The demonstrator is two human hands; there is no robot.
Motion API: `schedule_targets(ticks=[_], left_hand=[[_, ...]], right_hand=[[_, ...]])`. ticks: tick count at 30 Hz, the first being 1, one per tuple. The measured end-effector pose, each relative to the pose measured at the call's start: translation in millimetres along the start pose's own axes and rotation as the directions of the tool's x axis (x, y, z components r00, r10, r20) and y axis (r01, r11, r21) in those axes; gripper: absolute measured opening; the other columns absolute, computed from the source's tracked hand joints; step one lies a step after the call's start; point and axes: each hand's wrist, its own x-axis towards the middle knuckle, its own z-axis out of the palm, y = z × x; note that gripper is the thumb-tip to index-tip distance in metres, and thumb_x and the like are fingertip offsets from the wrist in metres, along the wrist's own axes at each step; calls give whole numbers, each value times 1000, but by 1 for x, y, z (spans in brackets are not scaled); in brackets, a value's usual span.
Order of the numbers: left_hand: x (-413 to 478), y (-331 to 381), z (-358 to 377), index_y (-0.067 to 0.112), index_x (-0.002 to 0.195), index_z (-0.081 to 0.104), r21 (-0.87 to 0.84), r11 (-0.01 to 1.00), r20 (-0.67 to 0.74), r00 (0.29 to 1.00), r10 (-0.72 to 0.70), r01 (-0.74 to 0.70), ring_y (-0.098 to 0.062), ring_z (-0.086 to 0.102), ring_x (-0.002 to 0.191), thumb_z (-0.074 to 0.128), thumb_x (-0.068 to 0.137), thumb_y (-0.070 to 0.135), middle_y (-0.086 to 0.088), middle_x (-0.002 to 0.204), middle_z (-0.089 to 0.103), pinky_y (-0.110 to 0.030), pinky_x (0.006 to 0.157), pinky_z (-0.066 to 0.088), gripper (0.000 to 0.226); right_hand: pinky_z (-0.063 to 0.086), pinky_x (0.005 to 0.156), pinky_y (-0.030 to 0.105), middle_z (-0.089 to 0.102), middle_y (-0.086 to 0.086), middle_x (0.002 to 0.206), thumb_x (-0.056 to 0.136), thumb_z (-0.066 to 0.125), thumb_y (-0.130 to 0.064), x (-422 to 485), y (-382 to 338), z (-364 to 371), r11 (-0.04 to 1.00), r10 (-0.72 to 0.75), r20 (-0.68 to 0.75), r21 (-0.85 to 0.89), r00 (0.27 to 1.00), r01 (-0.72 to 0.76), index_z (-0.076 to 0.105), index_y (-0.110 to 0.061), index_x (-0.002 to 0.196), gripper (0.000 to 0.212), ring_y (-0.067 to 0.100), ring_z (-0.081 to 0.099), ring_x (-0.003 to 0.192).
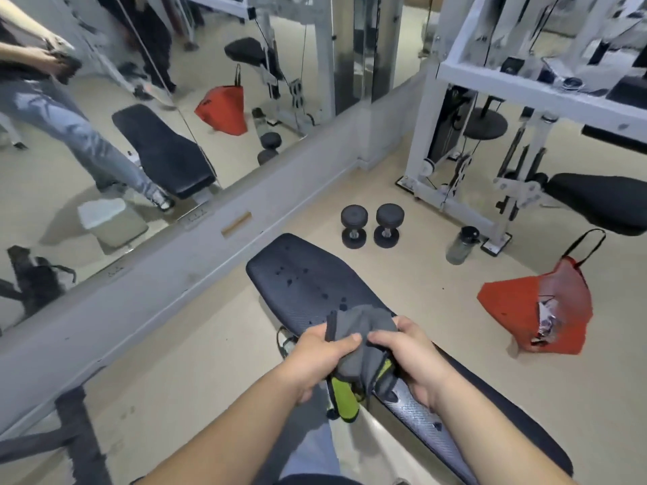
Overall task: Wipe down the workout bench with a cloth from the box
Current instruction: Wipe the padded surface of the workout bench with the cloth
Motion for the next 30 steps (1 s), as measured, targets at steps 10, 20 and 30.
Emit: schedule_targets(ticks=[10,20,30], left_hand=[[217,62,-110,32,118,69,324,943,85,990,-109,75,-13,70,108,50,98,52,7,117,75,-35,104,51,34],[385,30,-189,53,105,72,447,887,231,973,7,-113,-1,70,102,67,93,38,17,105,77,-35,98,56,20],[527,-93,-162,12,98,73,409,900,269,962,40,-152,-30,73,96,66,87,52,-3,91,78,-50,95,54,41]], right_hand=[[56,56,32,71,8,77,101,59,-27,217,-44,108,977,120,-99,189,988,-100,65,-9,104,19,20,70,64],[39,64,23,71,-14,65,102,37,-64,401,-18,125,982,41,-185,-174,982,-74,82,-22,90,63,-4,61,57],[35,60,25,47,-4,69,98,66,-36,544,128,53,886,-399,-258,-355,880,298,57,-9,86,30,8,40,60]])
